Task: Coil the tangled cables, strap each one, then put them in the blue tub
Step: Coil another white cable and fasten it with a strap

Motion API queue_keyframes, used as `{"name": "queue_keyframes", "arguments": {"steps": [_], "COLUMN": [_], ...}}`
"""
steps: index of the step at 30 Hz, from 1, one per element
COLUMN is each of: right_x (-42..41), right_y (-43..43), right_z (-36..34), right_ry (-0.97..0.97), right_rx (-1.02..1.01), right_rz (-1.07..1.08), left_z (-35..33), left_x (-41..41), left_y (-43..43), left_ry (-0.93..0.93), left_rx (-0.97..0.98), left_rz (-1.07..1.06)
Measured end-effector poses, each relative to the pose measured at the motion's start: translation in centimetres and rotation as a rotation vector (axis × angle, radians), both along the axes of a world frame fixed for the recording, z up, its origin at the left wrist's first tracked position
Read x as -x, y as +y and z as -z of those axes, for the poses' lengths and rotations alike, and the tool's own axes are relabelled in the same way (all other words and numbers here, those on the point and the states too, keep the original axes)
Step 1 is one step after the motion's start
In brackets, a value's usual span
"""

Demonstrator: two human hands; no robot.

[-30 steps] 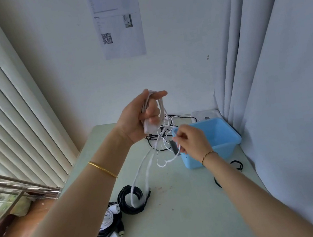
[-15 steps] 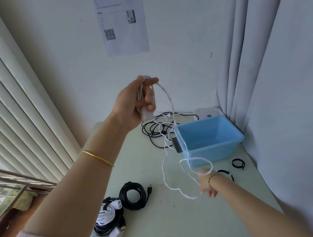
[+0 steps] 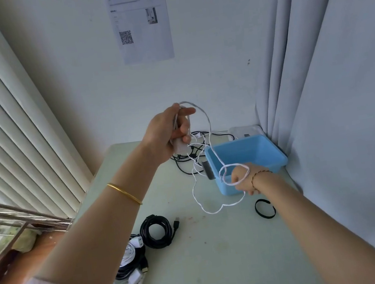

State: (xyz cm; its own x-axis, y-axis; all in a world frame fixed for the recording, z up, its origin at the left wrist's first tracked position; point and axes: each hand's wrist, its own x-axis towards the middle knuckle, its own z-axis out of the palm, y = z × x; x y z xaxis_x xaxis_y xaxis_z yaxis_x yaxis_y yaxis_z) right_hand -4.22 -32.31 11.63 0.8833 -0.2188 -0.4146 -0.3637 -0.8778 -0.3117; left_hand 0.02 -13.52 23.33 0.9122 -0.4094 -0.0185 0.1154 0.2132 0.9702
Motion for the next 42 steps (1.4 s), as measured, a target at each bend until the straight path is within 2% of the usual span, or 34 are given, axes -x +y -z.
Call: {"name": "queue_keyframes", "arguments": {"steps": [3,5,7,10,12,15,19,21,26,28,31,35,39,42], "right_x": [1.0,1.0,0.4,-0.5,-0.6,-0.7,-0.7,-0.6,-0.7,-0.4,0.6,1.4,2.2,3.1], "right_y": [-0.7,-1.9,-3.2,-4.4,-4.8,-3.0,1.0,2.4,3.8,4.6,5.1,4.0,3.1,3.1], "right_z": [1.7,1.9,2.0,1.4,1.0,-0.8,-4.2,-4.7,-4.4,-4.0,-3.6,-3.3,-3.2,-4.5], "right_ry": [-0.031,-0.104,-0.258,-0.535,-0.718,-0.834,-0.637,-0.617,-0.670,-0.566,-0.363,-0.248,-0.175,-0.093], "right_rx": [0.120,0.069,-0.112,-0.641,-0.850,-0.915,-1.100,-1.153,-1.214,-1.199,-1.224,-1.093,-1.004,-0.868], "right_rz": [0.117,0.264,0.418,0.683,0.856,0.715,0.246,0.083,0.137,0.081,-0.059,-0.138,-0.182,-0.279], "left_z": [0.1,0.3,0.5,0.8,1.0,1.3,1.5,1.4,1.3,1.3,1.1,0.9,0.8,1.4], "left_x": [-0.1,-0.1,-0.1,-0.1,-0.1,0.0,0.6,0.7,0.5,0.7,0.3,-1.1,-1.6,-1.5], "left_y": [0.1,0.2,0.2,0.0,-0.1,-0.6,-1.5,-1.5,-0.4,-0.4,-0.7,0.0,0.6,0.5], "left_ry": [0.005,0.009,0.015,0.035,0.045,0.070,0.129,0.167,0.334,0.376,0.282,0.090,0.067,-0.094], "left_rx": [-0.006,-0.018,-0.029,-0.031,-0.036,-0.046,-0.022,0.024,0.244,0.385,0.470,0.311,0.207,-0.004], "left_rz": [-0.016,-0.022,-0.025,-0.019,-0.017,0.001,0.051,0.076,0.312,0.375,0.280,0.048,-0.061,-0.123]}}
